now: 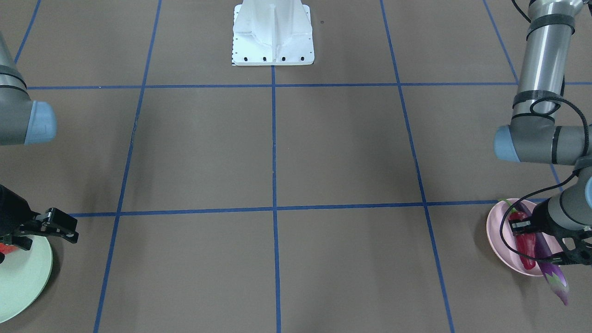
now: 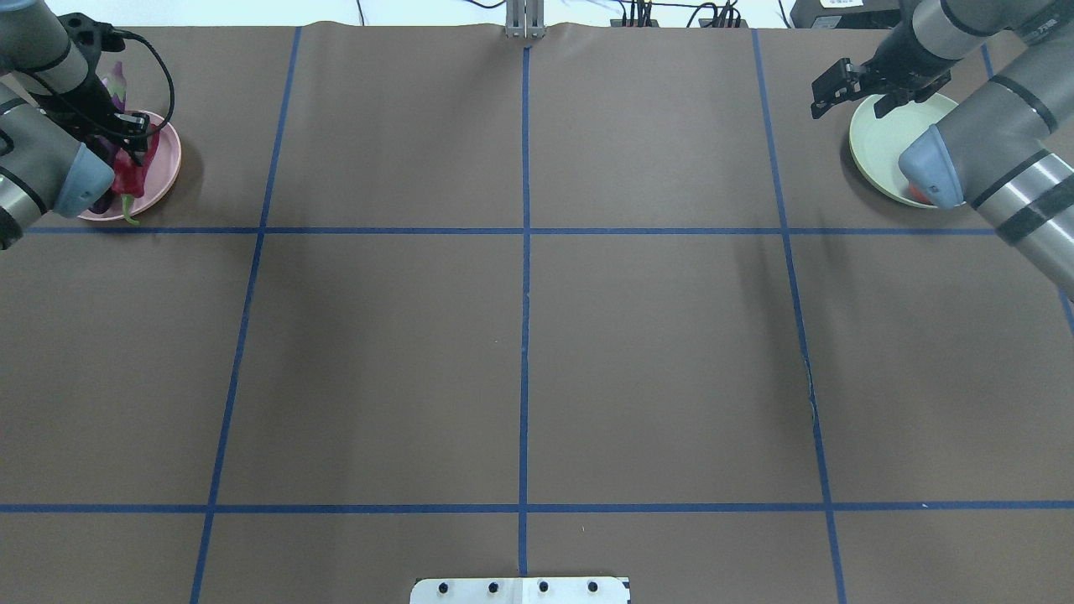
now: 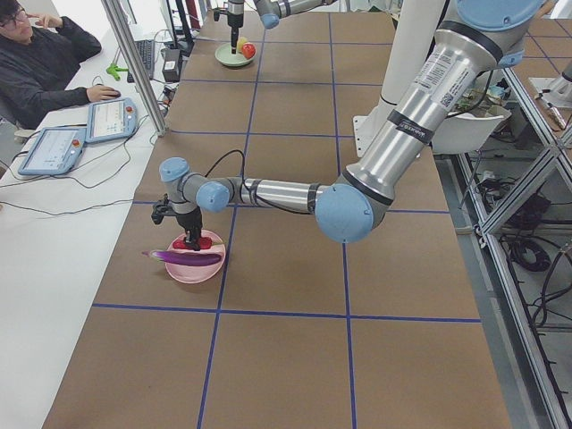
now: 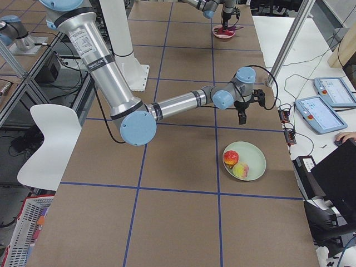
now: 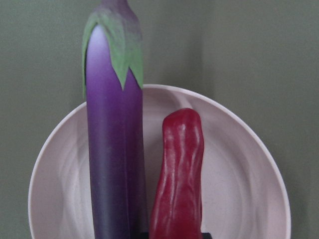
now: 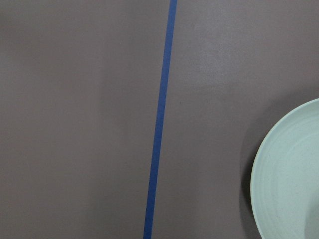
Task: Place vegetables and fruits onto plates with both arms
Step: 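Open both grippers to release the chili and pomegranate, then withdraw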
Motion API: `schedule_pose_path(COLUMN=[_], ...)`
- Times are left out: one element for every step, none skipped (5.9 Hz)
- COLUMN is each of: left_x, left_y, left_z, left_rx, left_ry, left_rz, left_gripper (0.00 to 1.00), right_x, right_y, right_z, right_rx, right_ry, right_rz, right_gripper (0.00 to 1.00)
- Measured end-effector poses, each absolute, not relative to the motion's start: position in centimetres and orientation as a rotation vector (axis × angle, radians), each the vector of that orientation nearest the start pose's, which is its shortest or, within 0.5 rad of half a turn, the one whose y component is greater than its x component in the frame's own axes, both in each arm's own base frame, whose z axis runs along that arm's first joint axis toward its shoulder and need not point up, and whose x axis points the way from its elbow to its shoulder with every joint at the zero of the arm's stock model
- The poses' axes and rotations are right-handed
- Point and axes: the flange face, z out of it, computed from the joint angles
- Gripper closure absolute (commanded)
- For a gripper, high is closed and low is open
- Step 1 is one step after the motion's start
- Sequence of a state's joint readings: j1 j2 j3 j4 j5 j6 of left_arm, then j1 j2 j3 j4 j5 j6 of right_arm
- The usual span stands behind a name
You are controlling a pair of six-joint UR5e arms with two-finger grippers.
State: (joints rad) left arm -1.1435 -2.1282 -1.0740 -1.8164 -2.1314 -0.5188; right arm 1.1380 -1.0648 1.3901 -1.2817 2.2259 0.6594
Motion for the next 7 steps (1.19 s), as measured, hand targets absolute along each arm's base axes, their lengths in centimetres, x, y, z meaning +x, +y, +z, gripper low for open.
schedule_pose_path(left_x=[22.9,21.9,19.6,15.9,11.7,7.7,5.0], left_y=[-70.4,-70.3,-69.5,-68.0,-65.9,-63.6,-61.4], left_z=[53.6,52.2,51.5,51.7,52.7,54.0,56.0], left_rx=[0.034,0.050,0.068,0.103,0.134,0.154,0.154], left_ry=[0.640,0.646,0.645,0.645,0.671,0.724,0.769], left_rz=[0.017,0.066,0.146,0.215,0.255,0.279,0.283], left_gripper=[0.00,0.00,0.00,0.00,0.00,0.00,0.00], right_x=[-22.3,-21.2,-20.1,-19.0,-17.2,-14.8,-12.0], right_y=[-66.0,-64.1,-62.0,-59.9,-58.1,-56.9,-55.8], right_z=[39.9,38.3,37.9,38.7,40.5,42.7,45.5], right_rx=[0.145,0.117,0.102,0.094,0.086,0.079,0.074], right_ry=[-0.835,-0.821,-0.813,-0.805,-0.807,-0.817,-0.820], right_rz=[0.026,0.038,0.041,0.032,0.008,-0.025,-0.050], right_gripper=[0.00,0.00,0.00,0.00,0.00,0.00,0.00])
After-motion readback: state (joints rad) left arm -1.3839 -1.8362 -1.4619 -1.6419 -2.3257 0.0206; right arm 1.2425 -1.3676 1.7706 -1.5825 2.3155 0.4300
